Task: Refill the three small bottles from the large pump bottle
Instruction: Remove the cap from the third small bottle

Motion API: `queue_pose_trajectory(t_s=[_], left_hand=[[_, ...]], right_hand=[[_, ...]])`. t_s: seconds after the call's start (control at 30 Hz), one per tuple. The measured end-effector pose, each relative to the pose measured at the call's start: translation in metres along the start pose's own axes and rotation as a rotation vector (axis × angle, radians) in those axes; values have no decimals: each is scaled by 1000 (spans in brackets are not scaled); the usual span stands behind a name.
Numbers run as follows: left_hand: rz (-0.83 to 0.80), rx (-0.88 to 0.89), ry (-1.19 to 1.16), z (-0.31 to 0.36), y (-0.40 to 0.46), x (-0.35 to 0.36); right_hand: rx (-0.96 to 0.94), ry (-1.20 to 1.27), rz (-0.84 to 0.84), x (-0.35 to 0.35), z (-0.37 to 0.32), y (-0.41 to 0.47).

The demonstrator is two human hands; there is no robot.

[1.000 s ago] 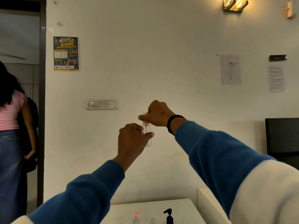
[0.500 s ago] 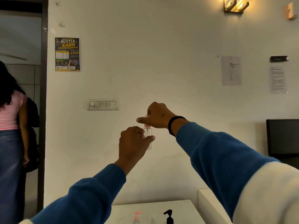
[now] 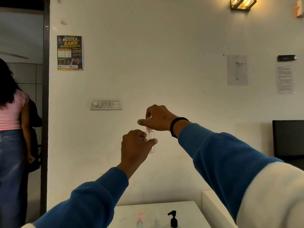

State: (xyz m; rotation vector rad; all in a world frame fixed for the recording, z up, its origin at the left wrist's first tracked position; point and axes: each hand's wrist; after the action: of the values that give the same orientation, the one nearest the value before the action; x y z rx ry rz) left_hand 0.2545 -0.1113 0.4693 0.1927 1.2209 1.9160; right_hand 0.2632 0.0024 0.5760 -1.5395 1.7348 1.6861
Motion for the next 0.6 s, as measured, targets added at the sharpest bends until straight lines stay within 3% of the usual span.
queue_pose_trajectory(t_s=[0.37,0.6], left_hand=[[-14,-8,9,-1,-1,-3],[-11,-12,-19,1,1,-3]], right_hand=[[0,11,-92,-2,-6,0],[26,-104,-39,-1,-3,5]])
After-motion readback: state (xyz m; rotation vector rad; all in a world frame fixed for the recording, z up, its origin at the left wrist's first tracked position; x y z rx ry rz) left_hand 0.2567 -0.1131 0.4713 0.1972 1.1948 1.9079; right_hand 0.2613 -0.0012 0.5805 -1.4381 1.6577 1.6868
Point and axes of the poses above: each hand's wrist, its own y-axis towards the middle knuckle, its own x-axis out of the palm, z = x × y, and after that the axes turned 6 degrees about x, right-handed
